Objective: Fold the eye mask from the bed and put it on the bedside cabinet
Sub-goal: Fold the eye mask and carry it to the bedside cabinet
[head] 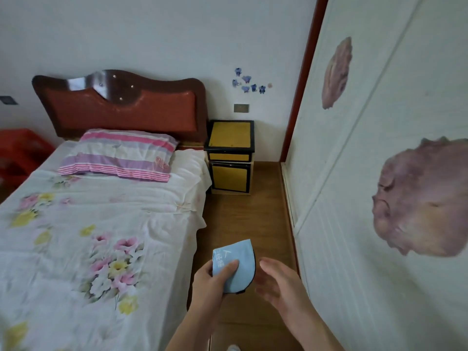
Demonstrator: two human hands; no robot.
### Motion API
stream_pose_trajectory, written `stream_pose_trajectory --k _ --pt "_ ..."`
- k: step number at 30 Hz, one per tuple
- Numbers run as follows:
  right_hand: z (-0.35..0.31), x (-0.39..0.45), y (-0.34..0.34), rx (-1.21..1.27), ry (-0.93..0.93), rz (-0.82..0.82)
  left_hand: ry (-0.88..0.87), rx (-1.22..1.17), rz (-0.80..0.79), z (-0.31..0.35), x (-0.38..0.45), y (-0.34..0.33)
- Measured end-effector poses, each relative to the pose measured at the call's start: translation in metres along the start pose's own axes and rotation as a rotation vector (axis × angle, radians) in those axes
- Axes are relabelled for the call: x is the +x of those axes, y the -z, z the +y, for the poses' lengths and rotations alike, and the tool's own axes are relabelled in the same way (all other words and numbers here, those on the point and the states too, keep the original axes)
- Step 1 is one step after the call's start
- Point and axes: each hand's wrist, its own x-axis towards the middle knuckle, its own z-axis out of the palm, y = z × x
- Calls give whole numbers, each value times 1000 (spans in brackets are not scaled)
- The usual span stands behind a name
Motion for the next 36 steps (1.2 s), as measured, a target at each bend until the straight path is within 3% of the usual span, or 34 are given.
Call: stream_pose_trajectory --k 15,28,36 --pt "-95 166 -50 -30 -79 -47 33 -44 110 71 172 -3" --pt "-281 353 -44 -43 -5 -104 -50 -10 149 203 368 -112" --pt "-335 428 -53 -69 -60 -110 -25 -34 150 243 446 -138"
